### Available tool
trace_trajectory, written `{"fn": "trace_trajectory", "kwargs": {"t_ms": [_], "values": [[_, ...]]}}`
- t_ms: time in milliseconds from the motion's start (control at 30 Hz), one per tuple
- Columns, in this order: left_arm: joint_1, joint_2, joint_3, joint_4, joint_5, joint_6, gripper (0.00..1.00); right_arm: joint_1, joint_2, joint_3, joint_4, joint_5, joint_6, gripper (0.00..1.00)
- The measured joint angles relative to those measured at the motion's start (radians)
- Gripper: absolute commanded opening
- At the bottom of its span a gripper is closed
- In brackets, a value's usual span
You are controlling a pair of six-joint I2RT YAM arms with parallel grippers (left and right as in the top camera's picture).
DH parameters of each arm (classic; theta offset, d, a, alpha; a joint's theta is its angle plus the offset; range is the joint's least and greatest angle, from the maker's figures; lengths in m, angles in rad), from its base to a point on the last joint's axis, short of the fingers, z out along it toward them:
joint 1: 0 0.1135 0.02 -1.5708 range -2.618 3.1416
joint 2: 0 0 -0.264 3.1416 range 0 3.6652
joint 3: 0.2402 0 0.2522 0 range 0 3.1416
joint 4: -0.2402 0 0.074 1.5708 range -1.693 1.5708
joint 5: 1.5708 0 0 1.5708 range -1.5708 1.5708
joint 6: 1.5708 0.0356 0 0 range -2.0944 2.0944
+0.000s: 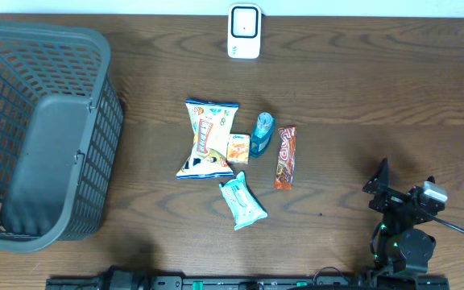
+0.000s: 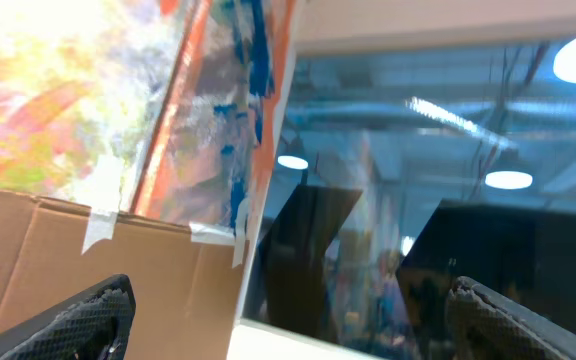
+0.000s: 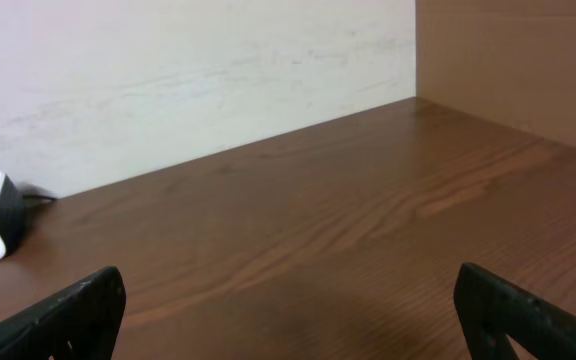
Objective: Scan the item barcode
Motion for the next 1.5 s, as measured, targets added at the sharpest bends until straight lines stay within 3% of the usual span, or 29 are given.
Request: {"fn": "trace_trajectory", "kwargs": {"t_ms": [533, 1000, 1233, 1500], "values": [[0.039, -0.154, -0.134, 0.053, 0.113, -0.119, 0.98, 0.000, 0.000, 0.000, 0.000, 0.000, 0.000, 0.99], [0.084, -0.154, -0.428, 0.299, 0.113, -0.274, 0.98, 0.000, 0.000, 0.000, 0.000, 0.000, 0.000, 0.99], [0.084, -0.154, -0.560, 0.329, 0.119, -0.306, 0.98, 0.000, 0.000, 0.000, 0.000, 0.000, 0.000, 0.99], [0.084, -0.154, -0.656, 0.325, 0.386, -0.307, 0.98, 0.000, 0.000, 0.000, 0.000, 0.000, 0.000, 0.99]]}}
